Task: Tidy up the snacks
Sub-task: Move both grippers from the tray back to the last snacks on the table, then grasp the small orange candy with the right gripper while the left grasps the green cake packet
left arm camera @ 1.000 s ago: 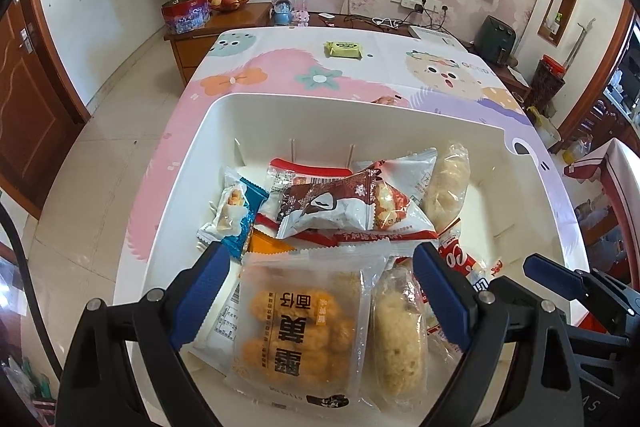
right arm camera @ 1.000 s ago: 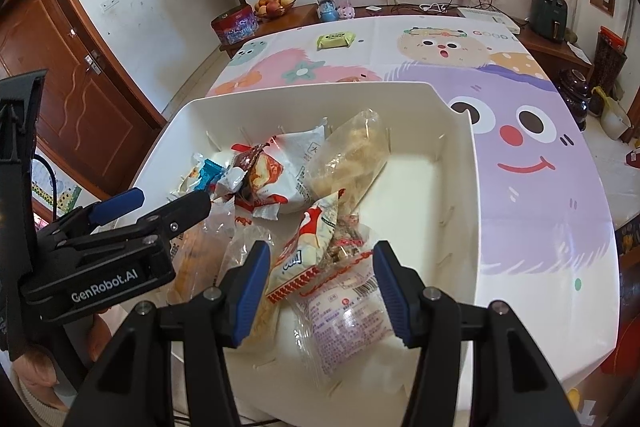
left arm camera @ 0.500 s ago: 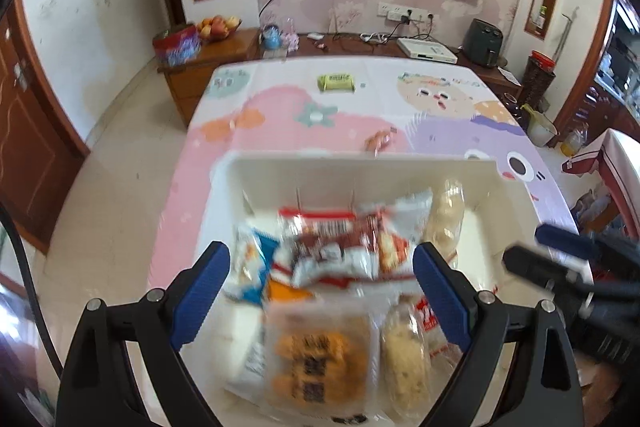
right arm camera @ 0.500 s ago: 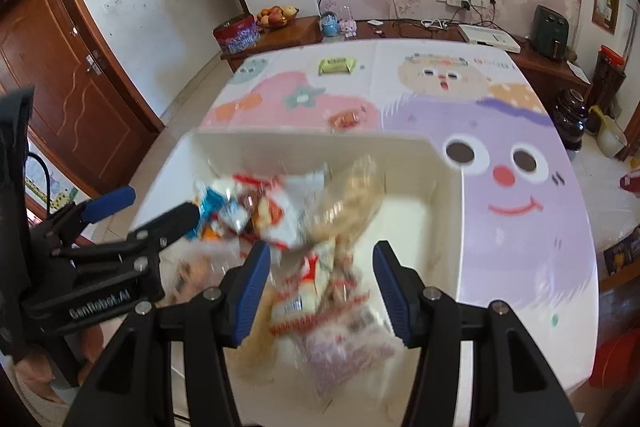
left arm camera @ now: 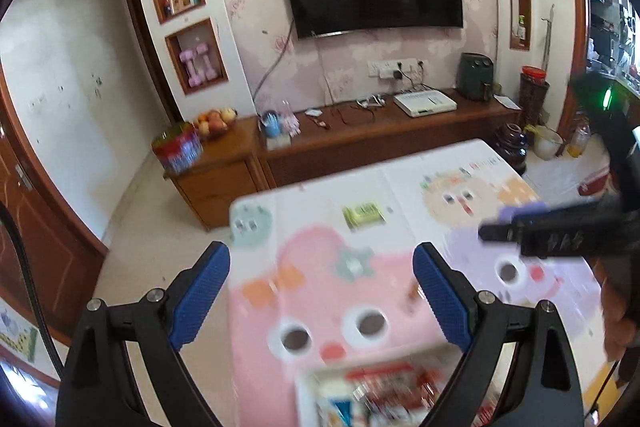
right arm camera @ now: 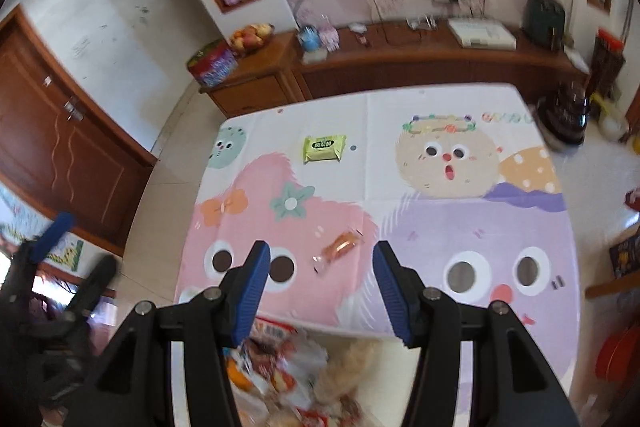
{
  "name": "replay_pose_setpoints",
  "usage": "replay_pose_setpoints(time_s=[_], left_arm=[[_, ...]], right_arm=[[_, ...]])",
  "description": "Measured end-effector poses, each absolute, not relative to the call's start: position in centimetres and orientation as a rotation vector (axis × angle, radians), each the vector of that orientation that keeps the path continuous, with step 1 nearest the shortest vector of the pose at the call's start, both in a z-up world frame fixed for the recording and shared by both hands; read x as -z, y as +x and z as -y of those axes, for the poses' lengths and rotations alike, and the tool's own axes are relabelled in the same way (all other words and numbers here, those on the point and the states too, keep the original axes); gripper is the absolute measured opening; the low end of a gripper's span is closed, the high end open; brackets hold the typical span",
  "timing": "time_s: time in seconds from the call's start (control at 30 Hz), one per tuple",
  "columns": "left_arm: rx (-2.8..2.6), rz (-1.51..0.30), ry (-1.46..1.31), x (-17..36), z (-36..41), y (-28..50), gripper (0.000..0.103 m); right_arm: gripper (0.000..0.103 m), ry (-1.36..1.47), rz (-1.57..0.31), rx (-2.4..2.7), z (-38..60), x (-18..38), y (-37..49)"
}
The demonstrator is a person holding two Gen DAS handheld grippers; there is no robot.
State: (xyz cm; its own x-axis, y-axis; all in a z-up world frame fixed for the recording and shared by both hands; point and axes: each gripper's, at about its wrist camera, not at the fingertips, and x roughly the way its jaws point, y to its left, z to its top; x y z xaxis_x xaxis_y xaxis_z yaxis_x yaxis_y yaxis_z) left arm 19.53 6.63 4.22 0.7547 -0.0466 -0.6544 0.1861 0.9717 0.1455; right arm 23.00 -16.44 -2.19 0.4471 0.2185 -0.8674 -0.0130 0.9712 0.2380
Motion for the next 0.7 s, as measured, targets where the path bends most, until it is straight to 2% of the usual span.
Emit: replay_pose_setpoints(time_s=[0.17, 0.37, 0.57, 0.7], left_arm=[[0.114, -0.748, 0.192, -3.6, -8.6, 25.3, 0.092], [0.102, -0.840, 0.164, 0.1, -10.6, 29.1, 0.092], [0.099, -0.902, 0.185, 3.3, -10.8, 31.1, 0.092], [0.117, -0.937, 0.191, 4.6, -10.2, 32.2, 0.092]], right_arm=[[0.054, 0.248, -1.253, -0.080, 15.9, 8.2, 28.1], [0.050, 0.305, -1.443, -0.037, 15.4, 16.0, 30.6], [0.047, 0.311, -1.547, -0.021, 14.1, 19.8, 31.9], [0.028, 0.273, -1.603, -0.021, 12.9, 21.4, 32.5]])
